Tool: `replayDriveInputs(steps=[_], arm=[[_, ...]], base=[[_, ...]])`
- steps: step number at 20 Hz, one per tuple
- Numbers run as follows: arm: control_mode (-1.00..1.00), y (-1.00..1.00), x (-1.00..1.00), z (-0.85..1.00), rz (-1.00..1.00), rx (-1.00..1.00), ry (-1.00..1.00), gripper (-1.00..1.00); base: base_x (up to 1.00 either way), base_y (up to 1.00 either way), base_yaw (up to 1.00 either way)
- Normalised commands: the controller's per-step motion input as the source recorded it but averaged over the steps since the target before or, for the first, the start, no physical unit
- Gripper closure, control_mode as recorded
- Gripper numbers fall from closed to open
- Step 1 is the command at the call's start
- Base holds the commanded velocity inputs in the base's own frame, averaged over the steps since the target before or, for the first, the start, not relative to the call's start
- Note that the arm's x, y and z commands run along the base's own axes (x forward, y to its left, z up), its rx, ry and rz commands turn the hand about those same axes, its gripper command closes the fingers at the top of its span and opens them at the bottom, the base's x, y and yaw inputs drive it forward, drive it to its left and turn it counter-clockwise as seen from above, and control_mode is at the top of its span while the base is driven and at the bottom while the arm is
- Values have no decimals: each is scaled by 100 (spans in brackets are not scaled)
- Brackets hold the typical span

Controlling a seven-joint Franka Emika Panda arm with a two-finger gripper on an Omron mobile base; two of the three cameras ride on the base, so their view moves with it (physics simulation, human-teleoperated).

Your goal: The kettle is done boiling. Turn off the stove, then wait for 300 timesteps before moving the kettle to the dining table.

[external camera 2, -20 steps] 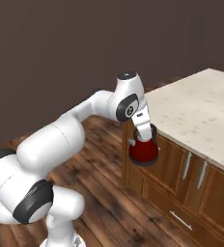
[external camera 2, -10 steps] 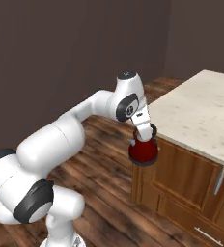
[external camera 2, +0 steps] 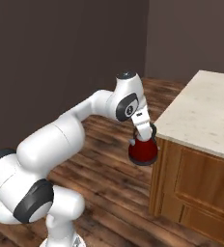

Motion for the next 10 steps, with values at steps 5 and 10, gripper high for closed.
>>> replayDriveInputs(steps=[5,10], arm=[[100,0,0,0,0,0,0,100],[100,0,0,0,0,0,0,100]], base=[[59,99,-35],[56,98,-36]])
